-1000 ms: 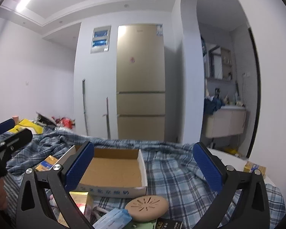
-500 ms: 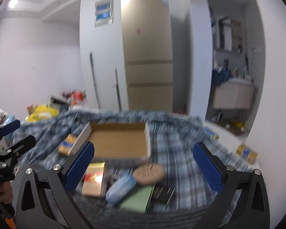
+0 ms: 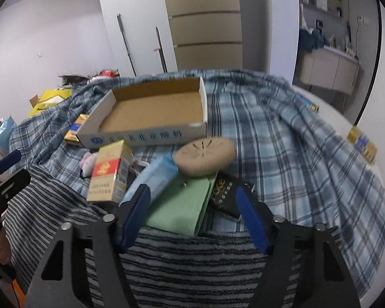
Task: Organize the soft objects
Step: 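Lower the right gripper onto the green leather pouch and close it, then lift the green pouch with the right gripper while the left gripper grasps the red cigarette pack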
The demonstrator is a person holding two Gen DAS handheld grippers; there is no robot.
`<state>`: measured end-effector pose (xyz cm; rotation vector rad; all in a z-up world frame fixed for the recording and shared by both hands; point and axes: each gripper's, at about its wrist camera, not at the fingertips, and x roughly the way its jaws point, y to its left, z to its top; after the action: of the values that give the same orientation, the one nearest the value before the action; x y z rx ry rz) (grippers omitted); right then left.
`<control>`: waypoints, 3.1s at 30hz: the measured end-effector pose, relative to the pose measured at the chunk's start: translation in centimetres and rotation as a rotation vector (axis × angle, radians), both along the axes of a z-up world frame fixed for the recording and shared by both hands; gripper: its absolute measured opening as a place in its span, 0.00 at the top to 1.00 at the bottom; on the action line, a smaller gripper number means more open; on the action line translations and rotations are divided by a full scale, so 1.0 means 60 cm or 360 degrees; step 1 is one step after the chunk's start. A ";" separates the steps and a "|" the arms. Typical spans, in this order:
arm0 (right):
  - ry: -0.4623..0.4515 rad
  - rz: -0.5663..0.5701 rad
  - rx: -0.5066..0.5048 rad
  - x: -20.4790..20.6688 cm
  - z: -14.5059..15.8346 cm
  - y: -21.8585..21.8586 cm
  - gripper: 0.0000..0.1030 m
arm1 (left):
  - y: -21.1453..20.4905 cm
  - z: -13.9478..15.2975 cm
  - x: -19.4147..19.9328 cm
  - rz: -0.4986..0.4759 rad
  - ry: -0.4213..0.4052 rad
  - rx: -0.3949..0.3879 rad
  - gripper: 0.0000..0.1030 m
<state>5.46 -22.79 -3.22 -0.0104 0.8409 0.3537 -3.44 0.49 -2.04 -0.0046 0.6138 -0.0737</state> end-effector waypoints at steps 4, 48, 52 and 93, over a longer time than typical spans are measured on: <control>0.0056 0.0092 -0.0049 0.005 -0.025 0.027 0.38 | -0.001 -0.005 0.002 -0.0018 0.0017 0.0000 0.20; 0.0135 0.0059 -0.0092 0.013 0.003 -0.050 0.75 | -0.047 0.060 -0.031 -0.0089 -0.0108 0.0042 0.20; -0.0052 -0.0092 -0.0221 0.003 0.001 -0.060 0.32 | -0.050 0.061 -0.026 -0.0086 -0.0102 0.0083 0.20; -0.0250 -0.0261 -0.0065 0.023 -0.006 -0.052 0.34 | -0.103 -0.031 0.164 0.0044 0.0484 -0.0120 0.18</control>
<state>6.82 -25.92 -3.60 -0.0068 0.6883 0.1790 6.41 -5.68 -3.92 -0.0987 0.9142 -0.0702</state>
